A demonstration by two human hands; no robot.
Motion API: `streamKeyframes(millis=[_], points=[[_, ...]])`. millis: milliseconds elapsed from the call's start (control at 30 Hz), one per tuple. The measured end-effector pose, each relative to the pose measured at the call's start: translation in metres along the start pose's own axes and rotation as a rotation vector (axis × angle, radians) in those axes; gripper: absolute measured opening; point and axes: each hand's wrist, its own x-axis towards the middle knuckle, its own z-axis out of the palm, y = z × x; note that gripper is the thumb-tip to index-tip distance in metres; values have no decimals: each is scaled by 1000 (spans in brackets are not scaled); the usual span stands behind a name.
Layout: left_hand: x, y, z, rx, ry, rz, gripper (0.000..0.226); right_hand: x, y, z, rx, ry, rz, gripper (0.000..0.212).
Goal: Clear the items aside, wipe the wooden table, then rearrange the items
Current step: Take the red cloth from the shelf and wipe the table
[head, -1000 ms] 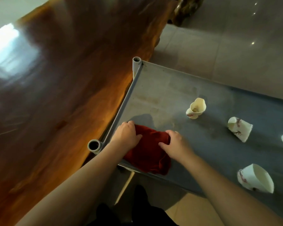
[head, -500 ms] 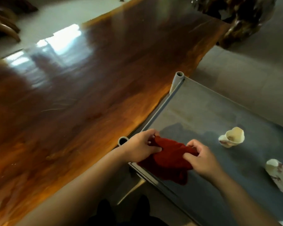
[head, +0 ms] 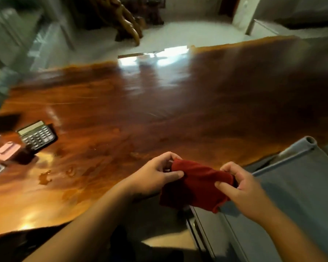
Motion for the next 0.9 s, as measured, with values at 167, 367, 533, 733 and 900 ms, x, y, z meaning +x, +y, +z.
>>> streamKeyframes(millis=[167, 367, 533, 733, 900], points=[[-49, -23, -64, -154, 145, -11, 22, 37, -41, 62, 2, -170, -1, 11], [-87, -46, -136, -246, 250, -51, 17, 79, -81, 141, 4, -248, 28, 19], [-95, -60, -202, -307, 294, -79, 19, 118, -103, 205, 63, -183, 111, 23], [-72, -63, -256, -352, 383, -102, 21, 178, -106, 252, 73, -40, 131, 18], [-23, -74, -281, -289, 486, -109, 35, 236, -87, 254, -34, 71, 116, 19]])
